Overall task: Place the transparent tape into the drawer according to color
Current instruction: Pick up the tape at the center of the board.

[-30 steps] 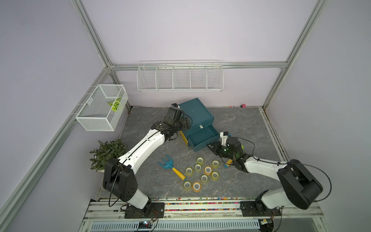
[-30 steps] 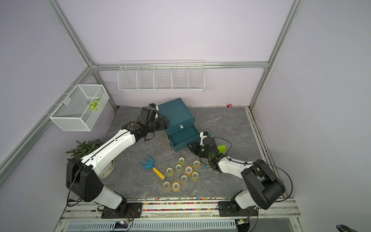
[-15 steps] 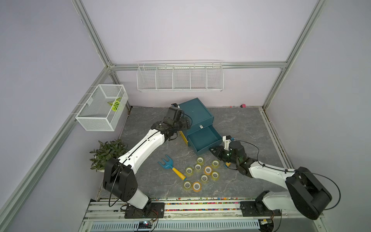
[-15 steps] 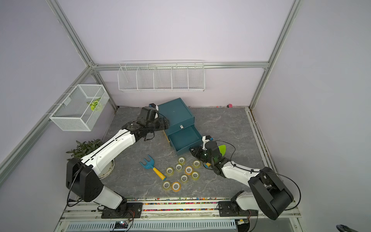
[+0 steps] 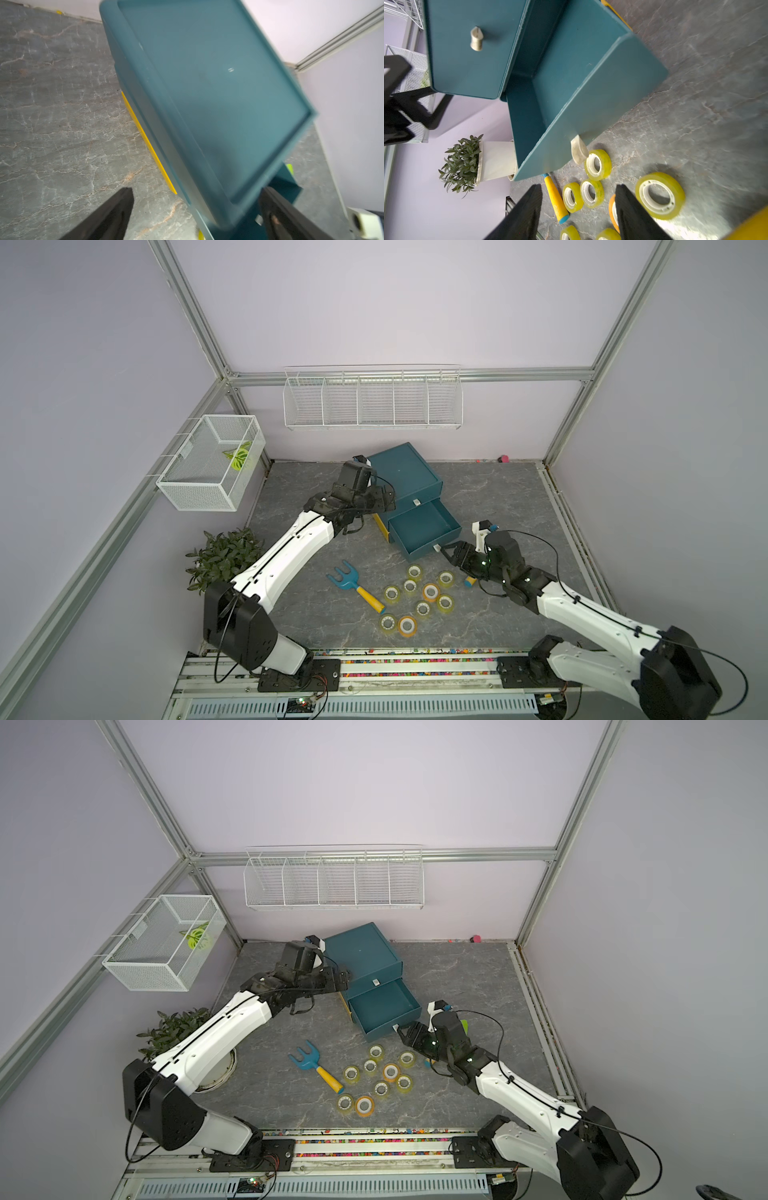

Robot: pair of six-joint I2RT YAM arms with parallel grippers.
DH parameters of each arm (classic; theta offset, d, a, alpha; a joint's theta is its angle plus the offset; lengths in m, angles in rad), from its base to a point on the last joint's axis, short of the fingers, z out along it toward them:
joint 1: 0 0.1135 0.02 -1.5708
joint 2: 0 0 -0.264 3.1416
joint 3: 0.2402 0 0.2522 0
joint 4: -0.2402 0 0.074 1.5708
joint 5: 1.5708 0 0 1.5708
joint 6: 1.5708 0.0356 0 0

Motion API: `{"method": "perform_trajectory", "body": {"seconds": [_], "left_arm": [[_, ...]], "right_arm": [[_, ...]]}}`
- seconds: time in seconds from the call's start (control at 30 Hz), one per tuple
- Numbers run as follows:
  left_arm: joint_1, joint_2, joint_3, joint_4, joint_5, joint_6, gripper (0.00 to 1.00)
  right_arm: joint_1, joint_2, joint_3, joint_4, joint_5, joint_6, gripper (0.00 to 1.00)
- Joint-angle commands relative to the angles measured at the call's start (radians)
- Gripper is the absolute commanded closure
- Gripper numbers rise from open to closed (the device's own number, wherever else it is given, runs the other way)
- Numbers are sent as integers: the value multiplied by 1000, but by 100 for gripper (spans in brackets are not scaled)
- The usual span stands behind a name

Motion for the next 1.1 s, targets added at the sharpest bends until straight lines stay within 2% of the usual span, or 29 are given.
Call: {"method": "perform_trajectory", "body": {"seconds": [0.0, 0.1, 0.23, 0.4, 0.53, 0.83, 1.07], "left_arm": [[-3, -131, -56, -3, 43, -10, 0], [-26, -235, -136, -4, 43, -15, 0], [-76, -355, -253, -31, 24, -34, 0], [-106, -477, -379, -49, 29, -78, 0], [-106, -547, -437, -60, 43, -93, 0], [-106, -567, -470, -65, 53, -104, 0], [-106, -562, -481, -57, 42, -104, 0]], "right_arm": [[14, -54, 40, -248, 44, -87, 39], [43, -80, 62, -383, 63, -151, 39], [135, -68, 90, -533, 111, -225, 38], [293, 21, 119, -648, 237, -253, 38], [387, 108, 135, -669, 318, -249, 37], [417, 231, 146, -549, 330, -251, 35], [417, 294, 186, -528, 341, -277, 31]]}}
